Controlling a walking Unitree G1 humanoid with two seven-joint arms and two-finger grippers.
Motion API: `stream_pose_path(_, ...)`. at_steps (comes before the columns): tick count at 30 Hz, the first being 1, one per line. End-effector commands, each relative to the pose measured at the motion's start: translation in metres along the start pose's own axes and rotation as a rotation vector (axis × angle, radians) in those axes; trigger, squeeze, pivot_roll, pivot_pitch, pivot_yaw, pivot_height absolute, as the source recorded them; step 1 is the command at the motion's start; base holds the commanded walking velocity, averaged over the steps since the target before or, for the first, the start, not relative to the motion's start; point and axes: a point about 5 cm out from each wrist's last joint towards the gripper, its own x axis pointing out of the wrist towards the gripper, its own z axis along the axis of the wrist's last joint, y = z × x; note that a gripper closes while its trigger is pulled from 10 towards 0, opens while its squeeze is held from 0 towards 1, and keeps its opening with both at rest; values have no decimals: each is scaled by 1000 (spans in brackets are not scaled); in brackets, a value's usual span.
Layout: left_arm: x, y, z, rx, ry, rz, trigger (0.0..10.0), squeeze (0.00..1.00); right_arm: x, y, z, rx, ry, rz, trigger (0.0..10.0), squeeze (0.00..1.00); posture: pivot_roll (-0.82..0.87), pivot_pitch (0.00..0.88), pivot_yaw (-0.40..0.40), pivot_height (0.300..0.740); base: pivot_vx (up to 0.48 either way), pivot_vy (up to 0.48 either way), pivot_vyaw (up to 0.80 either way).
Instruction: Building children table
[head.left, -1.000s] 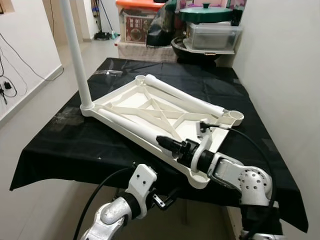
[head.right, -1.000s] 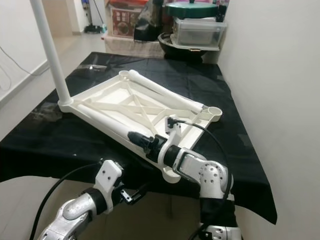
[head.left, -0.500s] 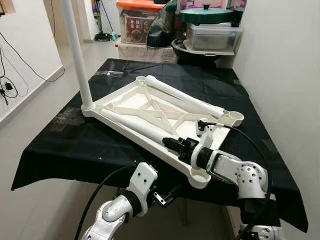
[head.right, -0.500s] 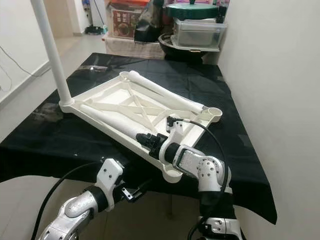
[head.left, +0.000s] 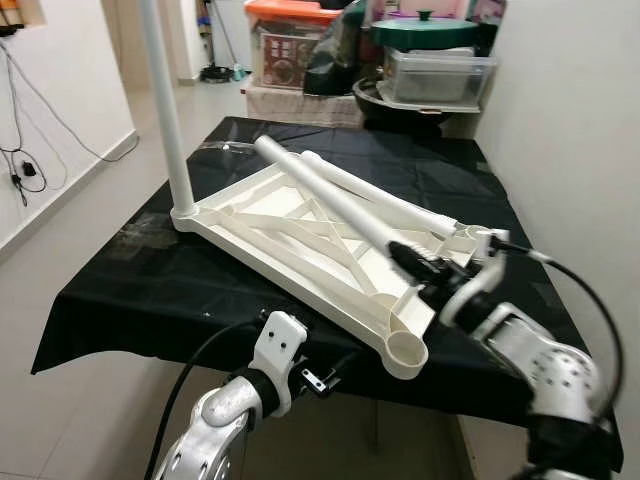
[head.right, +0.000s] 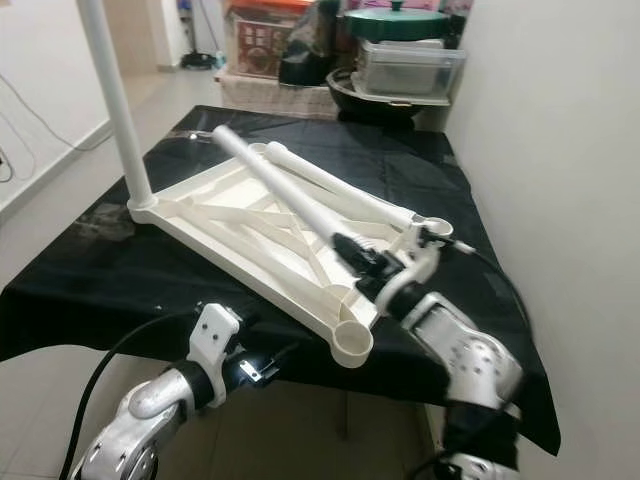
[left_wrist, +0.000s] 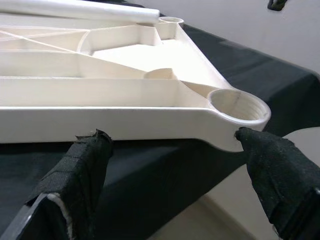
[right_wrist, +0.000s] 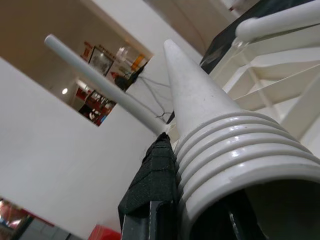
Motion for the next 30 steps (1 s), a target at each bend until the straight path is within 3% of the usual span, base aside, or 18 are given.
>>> stream_pose_path(1, 1, 1, 0, -28, 1, 5, 10000, 533, -4, 6, 3, 3, -20, 60, 0, 0, 164, 0, -87, 740, 0, 0, 0)
stream_pose_path(2, 3, 8, 9, -123, -44, 26, 10000, 1000, -15, 5, 0, 26, -26, 100, 0, 0, 161, 0, -83, 740, 0, 0, 0)
stream_pose_path(4, 3, 8, 9, -123, -44, 26, 10000, 1000, -15, 5, 0, 26, -26, 100, 0, 0, 161, 0, -83, 740, 0, 0, 0)
stream_pose_path(5, 6, 32, 40, -403, -196, 67, 10000, 1000, -34, 9, -9, 66, -24, 210, 0, 0, 153, 0, -69, 740, 0, 0, 0)
stream_pose_path(6, 6, 32, 40, -403, -196, 67, 10000, 1000, -34, 9, -9, 66, -24, 210, 0, 0, 153, 0, -69, 740, 0, 0, 0)
stream_pose_path(7, 4, 45, 56, -514, -280, 73, 10000, 1000, -41, 14, -14, 77, -15, 266, 0, 0, 149, 0, -64, 740, 0, 0, 0)
stream_pose_path(9, 4, 45, 56, -514, -280, 73, 10000, 1000, -41, 14, -14, 77, -15, 266, 0, 0, 149, 0, -64, 740, 0, 0, 0)
stream_pose_path(10, 1, 60, 71, -615, -364, 65, 10000, 0, -47, 19, -17, 90, -9, 325, 0, 0, 161, 0, -74, 740, 0, 0, 0)
stream_pose_path(11, -3, 70, 83, -677, -428, 47, 10000, 0, -50, 22, -20, 95, 1, 358, 0, 0, 163, 0, -74, 740, 0, 0, 0)
stream_pose_path(14, -8, 78, 92, -724, -484, 12, 10000, 0, -54, 22, -25, 97, 24, 380, 0, 0, 161, 0, -71, 740, 0, 0, 0)
stream_pose_path(19, -9, 75, 93, -731, -496, -25, 10000, 0, -58, 23, -31, 104, 56, 413, 0, 0, 167, 0, -76, 740, 0, 0, 0)
stream_pose_path(25, -14, 66, 101, -841, -520, -172, 10000, 0, -67, 26, -41, 108, 124, 453, 0, 0, 166, 0, -75, 740, 0, 0, 0)
stream_pose_path(30, -15, 70, 103, -879, -528, -182, 10000, 0, -71, 27, -43, 104, 140, 469, 0, 0, 166, 0, -75, 740, 0, 0, 0)
